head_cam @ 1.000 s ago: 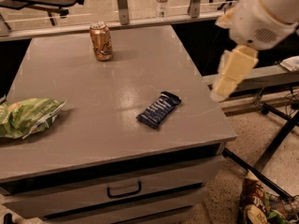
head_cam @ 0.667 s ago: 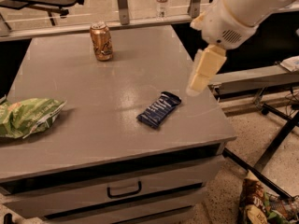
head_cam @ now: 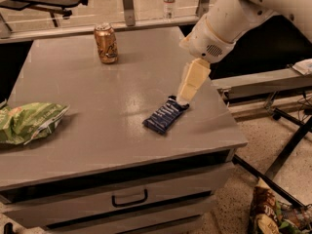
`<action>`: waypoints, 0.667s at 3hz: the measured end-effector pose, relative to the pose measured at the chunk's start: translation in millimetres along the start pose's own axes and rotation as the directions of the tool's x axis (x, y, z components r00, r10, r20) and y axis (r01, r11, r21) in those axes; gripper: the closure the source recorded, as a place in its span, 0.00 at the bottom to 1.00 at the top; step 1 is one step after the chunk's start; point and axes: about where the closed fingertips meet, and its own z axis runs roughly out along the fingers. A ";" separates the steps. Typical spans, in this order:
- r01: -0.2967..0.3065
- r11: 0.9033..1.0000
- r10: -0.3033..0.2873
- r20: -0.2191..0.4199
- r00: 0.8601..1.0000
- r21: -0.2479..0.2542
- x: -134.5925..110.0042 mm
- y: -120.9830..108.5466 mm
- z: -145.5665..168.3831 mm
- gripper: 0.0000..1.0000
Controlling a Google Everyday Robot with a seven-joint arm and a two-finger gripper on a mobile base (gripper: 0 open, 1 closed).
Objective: Move rxbar blueberry near orange can
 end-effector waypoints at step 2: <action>0.033 0.995 -0.036 -0.033 0.999 -0.090 9.0 21.5 32.6 0.00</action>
Offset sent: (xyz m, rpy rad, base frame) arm -0.0219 0.0104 -0.0509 -0.0584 0.0966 0.0840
